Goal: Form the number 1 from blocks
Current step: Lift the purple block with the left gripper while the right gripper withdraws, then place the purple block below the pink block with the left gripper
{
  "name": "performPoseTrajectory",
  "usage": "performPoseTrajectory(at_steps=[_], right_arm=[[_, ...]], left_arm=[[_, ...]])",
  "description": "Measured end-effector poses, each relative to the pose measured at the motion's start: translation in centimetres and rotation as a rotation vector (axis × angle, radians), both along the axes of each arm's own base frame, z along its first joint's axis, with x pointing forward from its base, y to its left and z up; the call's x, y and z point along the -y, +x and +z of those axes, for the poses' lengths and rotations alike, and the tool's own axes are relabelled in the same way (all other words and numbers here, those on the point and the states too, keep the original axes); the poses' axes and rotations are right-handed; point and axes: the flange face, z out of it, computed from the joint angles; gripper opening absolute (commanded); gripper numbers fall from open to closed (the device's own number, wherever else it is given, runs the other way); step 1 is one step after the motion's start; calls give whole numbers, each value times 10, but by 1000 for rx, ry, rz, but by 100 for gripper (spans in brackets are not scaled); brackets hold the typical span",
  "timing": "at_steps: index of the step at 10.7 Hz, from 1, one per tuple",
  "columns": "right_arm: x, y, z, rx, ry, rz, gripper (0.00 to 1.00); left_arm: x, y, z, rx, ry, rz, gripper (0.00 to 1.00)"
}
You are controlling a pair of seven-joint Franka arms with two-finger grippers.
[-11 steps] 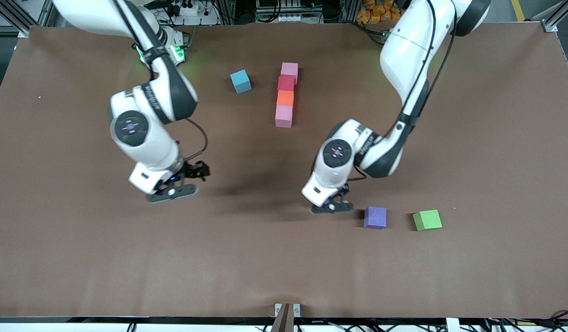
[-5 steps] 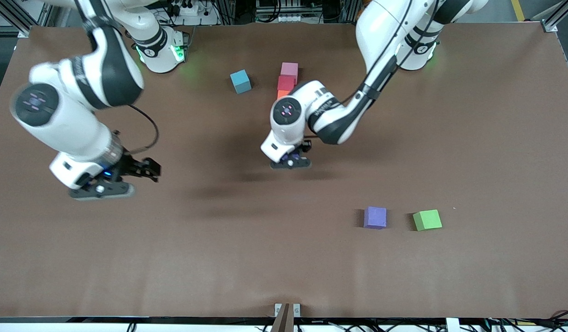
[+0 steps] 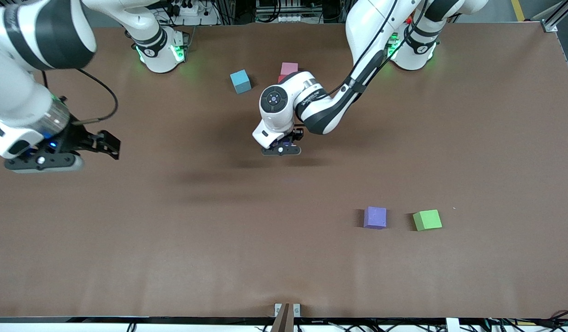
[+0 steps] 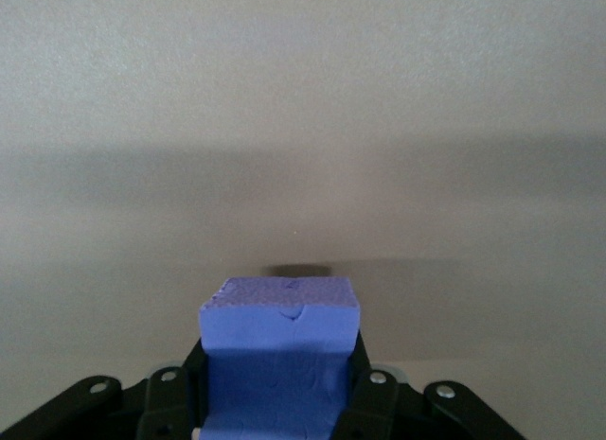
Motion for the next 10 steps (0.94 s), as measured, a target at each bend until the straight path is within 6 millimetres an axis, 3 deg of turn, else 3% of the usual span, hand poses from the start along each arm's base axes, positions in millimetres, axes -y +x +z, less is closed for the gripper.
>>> performPoseTrajectory(at_steps=[5,10], right_arm=[[32,-14,17,-29,-5,8,100],[37,-15,15,-47,-6,16,100]], left_arm=[[2,-16,-12,-15,2,-19,0],[14,-46,-19,2,13,-58,0]])
